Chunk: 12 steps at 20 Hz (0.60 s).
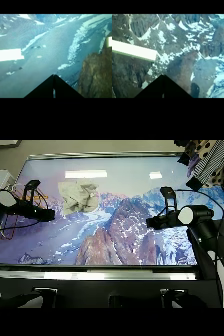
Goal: Fold the clothes and pants, and hang the long-sleeved shirts on hangers.
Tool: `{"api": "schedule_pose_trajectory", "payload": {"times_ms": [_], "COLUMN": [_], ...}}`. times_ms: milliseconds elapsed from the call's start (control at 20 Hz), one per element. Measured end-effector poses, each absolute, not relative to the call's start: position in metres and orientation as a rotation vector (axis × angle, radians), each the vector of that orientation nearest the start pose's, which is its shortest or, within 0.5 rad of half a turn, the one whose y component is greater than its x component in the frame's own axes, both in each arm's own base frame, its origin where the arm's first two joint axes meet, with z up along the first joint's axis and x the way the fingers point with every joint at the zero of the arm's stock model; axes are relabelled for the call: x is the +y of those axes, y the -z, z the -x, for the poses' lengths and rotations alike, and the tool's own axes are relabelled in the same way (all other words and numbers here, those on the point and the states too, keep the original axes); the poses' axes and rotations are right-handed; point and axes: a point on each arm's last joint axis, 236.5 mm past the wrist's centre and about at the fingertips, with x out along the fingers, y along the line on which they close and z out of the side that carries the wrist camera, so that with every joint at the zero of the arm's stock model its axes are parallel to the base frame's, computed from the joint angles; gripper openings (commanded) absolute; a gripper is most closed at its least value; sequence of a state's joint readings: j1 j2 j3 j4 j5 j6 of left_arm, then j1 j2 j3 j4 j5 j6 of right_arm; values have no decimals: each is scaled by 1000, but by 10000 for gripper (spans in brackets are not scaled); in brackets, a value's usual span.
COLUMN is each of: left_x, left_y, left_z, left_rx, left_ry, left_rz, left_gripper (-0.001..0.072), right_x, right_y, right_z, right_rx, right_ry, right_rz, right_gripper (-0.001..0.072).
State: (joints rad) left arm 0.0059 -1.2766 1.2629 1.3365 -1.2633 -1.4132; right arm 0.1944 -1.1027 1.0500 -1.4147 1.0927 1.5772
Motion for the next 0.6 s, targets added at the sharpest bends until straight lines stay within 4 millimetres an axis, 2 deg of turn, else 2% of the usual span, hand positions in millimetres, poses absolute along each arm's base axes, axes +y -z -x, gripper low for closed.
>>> {"api": "schedule_pose_trajectory", "payload": {"times_ms": [400,450,500,550,600], "left_x": [-50,-50,-50,-50,-50], "left_y": [-45,-45,-45,-45,-48], "left_z": [-384,-384,-385,-388,-393], "left_rx": [1253,1251,1247,1241,1222], "left_ry": [241,241,239,230,213], "left_rz": [72,71,72,83,102], "left_gripper": [23,167,603,720,720], "right_x": [103,103,104,105,105], "right_y": [-44,-45,-46,-46,-47], "right_z": [-358,-360,-362,-363,-364], "right_rx": [1130,1120,1111,1106,1103], "right_ry": [-250,-249,-247,-244,-241], "right_rz": [-40,-42,-48,-58,-69], "right_gripper": [38,39,39,40,41]}}
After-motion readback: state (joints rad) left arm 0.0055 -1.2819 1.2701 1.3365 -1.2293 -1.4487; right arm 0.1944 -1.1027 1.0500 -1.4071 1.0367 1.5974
